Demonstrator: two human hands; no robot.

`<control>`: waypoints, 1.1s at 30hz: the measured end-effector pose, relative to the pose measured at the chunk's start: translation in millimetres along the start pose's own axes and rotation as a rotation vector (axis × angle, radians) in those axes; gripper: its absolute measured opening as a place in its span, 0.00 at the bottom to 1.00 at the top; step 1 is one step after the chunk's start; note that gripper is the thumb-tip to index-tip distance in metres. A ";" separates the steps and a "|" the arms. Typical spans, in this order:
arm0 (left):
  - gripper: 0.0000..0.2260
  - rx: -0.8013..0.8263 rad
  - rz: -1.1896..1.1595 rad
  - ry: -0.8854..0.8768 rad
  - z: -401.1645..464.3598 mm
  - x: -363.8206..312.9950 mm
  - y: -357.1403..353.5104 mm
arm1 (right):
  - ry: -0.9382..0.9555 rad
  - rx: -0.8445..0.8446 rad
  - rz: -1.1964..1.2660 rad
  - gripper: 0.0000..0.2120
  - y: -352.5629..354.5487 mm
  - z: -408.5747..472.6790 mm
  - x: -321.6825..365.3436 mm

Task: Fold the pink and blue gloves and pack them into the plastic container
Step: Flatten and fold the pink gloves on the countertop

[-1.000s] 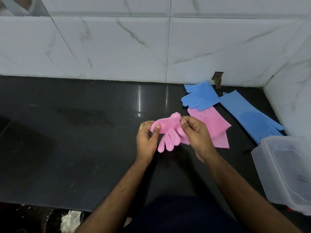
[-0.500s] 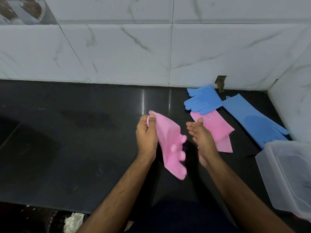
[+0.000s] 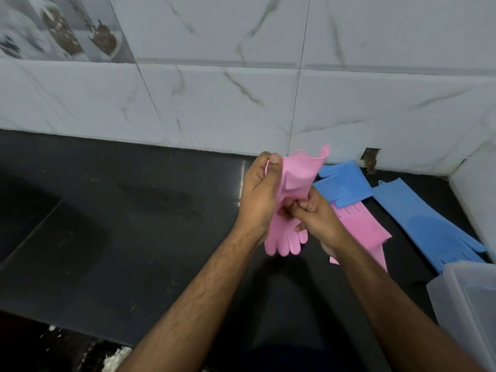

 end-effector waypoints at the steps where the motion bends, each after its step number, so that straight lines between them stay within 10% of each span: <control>1: 0.10 0.020 0.005 -0.011 1.5 -2.9 -1.4 | 0.017 -0.004 0.060 0.18 2.6 7.2 4.3; 10: 0.08 0.319 0.244 -0.055 -19.8 29.4 29.8 | -0.128 0.050 0.473 0.18 11.5 4.0 -10.5; 14: 0.12 0.343 0.302 0.269 -63.9 100.7 68.8 | -0.440 -0.004 0.104 0.09 7.8 -29.0 -70.0; 19: 0.11 0.390 0.400 0.451 -96.2 143.0 88.2 | -0.375 -0.082 -0.233 0.25 8.8 -42.3 -98.2; 26: 0.23 0.432 0.458 0.429 -88.8 130.1 74.7 | -0.041 -0.322 -1.077 0.20 7.0 -43.8 -77.4; 33: 0.20 0.617 1.424 0.058 -83.0 145.4 72.7 | -0.075 0.036 -1.192 0.26 -19.3 -51.6 -111.8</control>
Point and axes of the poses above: each hand's wrist, its own z-axis towards the middle knuckle, its own y-axis out of the back of the hand, x = y × z, the point moved 4 cm from there along z, towards the middle knuckle, and after that the axes turned 4 degrees about -y, right-handed, at the moved point
